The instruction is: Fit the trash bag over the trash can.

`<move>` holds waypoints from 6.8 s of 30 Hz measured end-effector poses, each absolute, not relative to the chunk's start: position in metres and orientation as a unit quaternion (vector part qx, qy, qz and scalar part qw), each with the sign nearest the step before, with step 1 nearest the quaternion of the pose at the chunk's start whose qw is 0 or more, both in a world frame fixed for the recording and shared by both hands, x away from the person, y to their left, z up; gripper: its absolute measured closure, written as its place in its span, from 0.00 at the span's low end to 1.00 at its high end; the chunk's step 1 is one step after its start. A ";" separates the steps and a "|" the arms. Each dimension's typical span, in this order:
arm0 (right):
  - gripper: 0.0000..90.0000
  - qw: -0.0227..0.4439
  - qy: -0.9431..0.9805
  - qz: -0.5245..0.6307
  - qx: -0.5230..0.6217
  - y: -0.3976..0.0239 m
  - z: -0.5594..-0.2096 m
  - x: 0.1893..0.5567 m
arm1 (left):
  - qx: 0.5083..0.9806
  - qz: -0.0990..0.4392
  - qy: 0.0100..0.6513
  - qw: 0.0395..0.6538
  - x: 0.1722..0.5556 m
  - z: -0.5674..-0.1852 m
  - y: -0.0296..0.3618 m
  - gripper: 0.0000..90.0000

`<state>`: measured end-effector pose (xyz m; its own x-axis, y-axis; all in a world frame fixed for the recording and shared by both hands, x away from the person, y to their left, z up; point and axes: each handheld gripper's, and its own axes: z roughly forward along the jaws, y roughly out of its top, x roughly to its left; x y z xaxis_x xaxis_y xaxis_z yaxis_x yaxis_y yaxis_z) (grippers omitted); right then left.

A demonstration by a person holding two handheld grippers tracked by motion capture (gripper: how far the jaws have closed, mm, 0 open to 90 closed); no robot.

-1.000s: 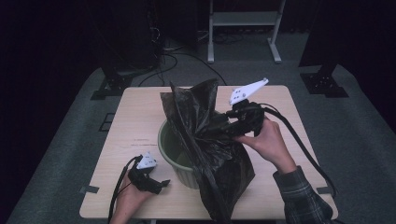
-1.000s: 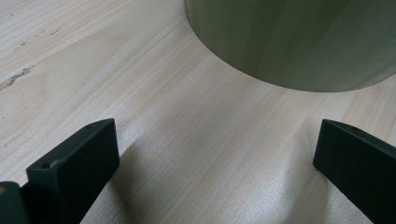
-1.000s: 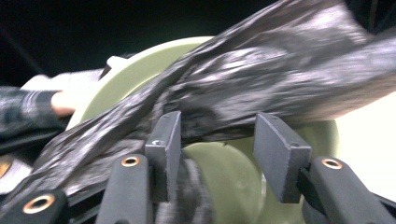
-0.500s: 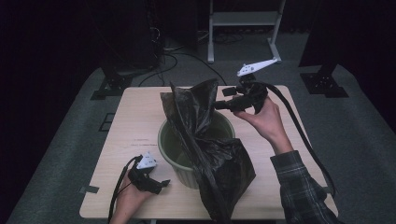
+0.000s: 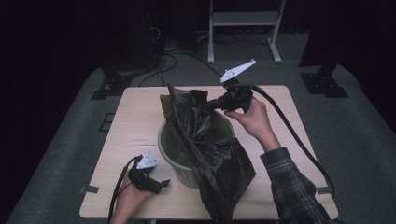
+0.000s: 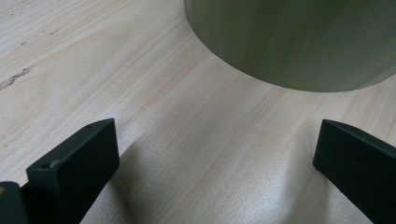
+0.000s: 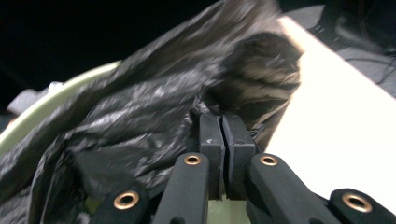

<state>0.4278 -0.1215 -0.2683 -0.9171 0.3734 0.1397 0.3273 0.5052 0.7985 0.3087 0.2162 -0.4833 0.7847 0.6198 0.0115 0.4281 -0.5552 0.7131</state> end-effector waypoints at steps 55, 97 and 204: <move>0.93 0.027 0.880 0.436 0.187 -0.086 -0.279 0.457 | 0.872 0.132 0.301 0.363 0.309 -0.483 0.216 0.00; 0.33 0.028 0.861 0.477 0.172 -0.166 -0.274 0.382 | 0.872 0.132 0.301 0.363 0.309 -0.483 0.216 0.00; 0.94 0.003 0.840 0.515 0.169 -0.173 -0.267 0.408 | 0.891 -0.008 0.033 0.453 0.309 -0.292 0.099 1.00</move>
<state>0.4078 -0.1735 -0.2672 -0.9429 0.2869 0.1691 0.2809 0.4124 0.8666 0.3091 0.0990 -0.2919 0.9977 0.0510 -0.0442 0.0658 -0.5883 0.8060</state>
